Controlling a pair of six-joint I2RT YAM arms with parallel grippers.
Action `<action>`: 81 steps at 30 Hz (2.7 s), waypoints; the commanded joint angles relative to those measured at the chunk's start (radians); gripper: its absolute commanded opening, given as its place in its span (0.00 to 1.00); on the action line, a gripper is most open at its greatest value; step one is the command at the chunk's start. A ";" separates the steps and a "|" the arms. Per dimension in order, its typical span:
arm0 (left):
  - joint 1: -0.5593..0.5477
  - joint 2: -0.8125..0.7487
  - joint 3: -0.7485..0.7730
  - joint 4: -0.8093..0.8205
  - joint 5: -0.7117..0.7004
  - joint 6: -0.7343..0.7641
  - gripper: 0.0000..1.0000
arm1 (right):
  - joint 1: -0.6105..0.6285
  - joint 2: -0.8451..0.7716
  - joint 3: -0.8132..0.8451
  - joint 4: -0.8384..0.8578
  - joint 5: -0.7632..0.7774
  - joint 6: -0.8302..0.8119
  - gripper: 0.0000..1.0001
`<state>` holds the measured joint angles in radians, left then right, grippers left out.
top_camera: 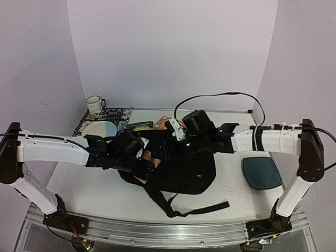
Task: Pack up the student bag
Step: Pass from the left arm to the right, then pass from the right arm to the left
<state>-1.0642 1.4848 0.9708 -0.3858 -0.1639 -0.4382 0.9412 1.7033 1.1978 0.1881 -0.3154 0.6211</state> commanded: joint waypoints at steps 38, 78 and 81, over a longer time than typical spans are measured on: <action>0.170 -0.171 -0.240 0.476 0.215 -0.266 1.00 | -0.074 -0.113 -0.077 0.149 -0.006 0.033 0.00; 0.144 0.129 -0.338 1.457 0.441 -0.894 0.89 | -0.072 -0.304 -0.523 0.946 0.184 0.382 0.00; 0.143 0.167 -0.325 1.540 0.456 -0.924 0.84 | -0.070 -0.294 -0.520 0.962 0.182 0.387 0.00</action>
<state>-0.9207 1.6112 0.6281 0.9613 0.2845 -1.2866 0.8646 1.4133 0.6632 0.9854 -0.1477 0.9770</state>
